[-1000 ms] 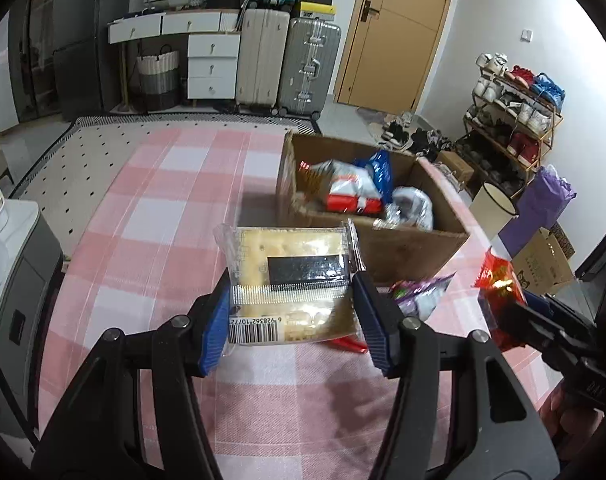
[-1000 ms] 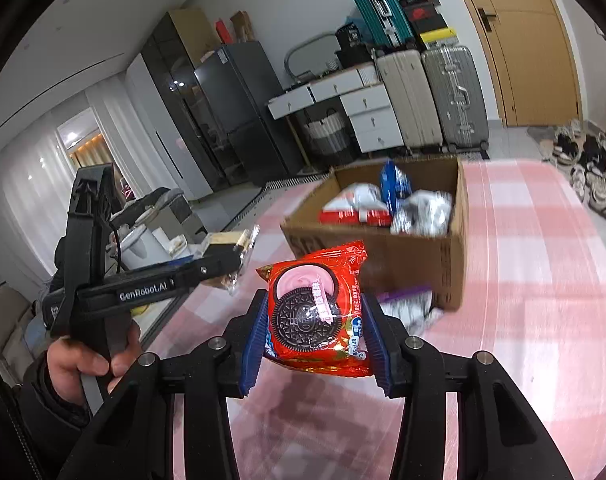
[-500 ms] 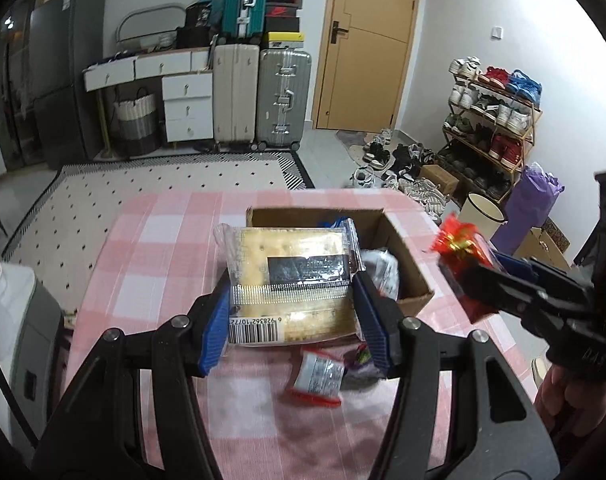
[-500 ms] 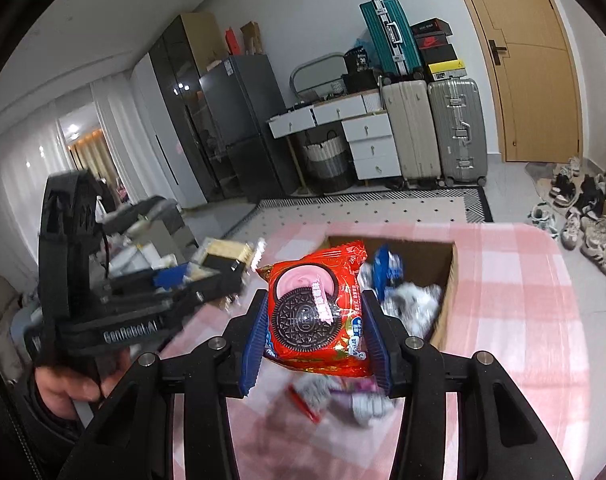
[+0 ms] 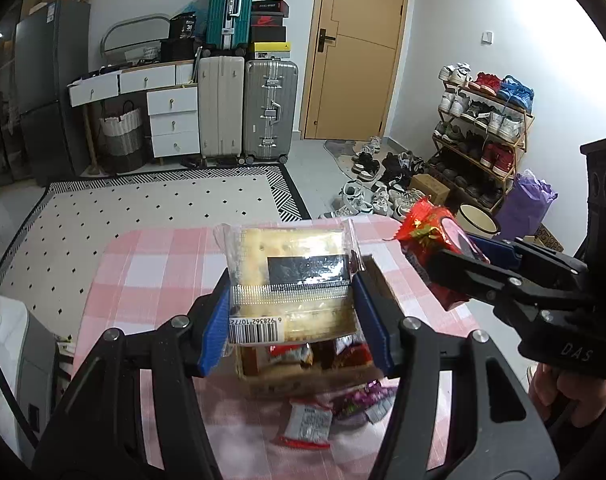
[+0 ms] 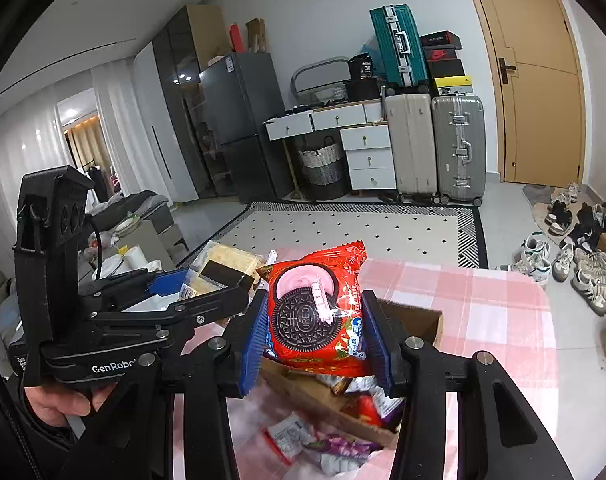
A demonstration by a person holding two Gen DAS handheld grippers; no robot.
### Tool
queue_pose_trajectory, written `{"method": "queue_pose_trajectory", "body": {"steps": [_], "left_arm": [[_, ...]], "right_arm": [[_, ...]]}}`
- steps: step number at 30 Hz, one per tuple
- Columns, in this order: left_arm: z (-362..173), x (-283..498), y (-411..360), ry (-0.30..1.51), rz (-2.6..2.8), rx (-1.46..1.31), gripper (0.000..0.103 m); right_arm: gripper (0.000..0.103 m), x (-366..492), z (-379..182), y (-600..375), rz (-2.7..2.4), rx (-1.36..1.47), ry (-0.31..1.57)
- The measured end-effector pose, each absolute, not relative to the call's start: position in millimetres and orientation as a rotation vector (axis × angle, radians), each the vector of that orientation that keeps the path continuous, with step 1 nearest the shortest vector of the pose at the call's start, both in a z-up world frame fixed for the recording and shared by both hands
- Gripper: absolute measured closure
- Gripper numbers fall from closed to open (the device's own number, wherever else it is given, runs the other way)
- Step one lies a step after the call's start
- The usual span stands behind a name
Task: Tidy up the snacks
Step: 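Carry both packs over the box and open both tools to drop them, then withdraw both open tools from the box toward the remaining snacks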
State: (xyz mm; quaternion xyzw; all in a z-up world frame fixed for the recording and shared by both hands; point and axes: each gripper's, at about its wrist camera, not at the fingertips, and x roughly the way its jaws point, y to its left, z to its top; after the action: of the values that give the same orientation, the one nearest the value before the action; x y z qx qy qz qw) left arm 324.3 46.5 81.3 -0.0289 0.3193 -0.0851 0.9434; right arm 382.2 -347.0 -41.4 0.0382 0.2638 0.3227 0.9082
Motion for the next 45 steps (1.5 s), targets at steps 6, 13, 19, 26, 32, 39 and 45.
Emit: {"method": "queue_pose_trajectory", "body": {"steps": [6,13,19,26,32,39,45], "left_arm": [[81,362,47,0.686,-0.206,-0.106,0.048],[56,396,39,0.727,-0.229,-0.104,0.048],[16,426,44,0.796,-0.275,-0.172,0.048],[-20,451,47,0.865,-0.303,-0.207,0.041],[-27,449,65,0.865,-0.260,-0.227,0.033],[-13,425,80,0.823,-0.218,-0.211,0.033],[7,394,77,0.783,-0.200,-0.174,0.032]], "right_arm": [[0.058,414,-41,-351,0.645,0.105,0.572],[0.058,452,-65,-346,0.627,0.130,0.641],[0.058,469,-90,-349,0.597,0.134,0.676],[0.047,476,-108,-347,0.595,0.147,0.709],[0.027,471,-108,-354,0.617,0.193,0.698],[0.026,447,-86,-363,0.609,0.195,0.637],[0.026,426,-71,-363,0.619,0.185,0.607]]}}
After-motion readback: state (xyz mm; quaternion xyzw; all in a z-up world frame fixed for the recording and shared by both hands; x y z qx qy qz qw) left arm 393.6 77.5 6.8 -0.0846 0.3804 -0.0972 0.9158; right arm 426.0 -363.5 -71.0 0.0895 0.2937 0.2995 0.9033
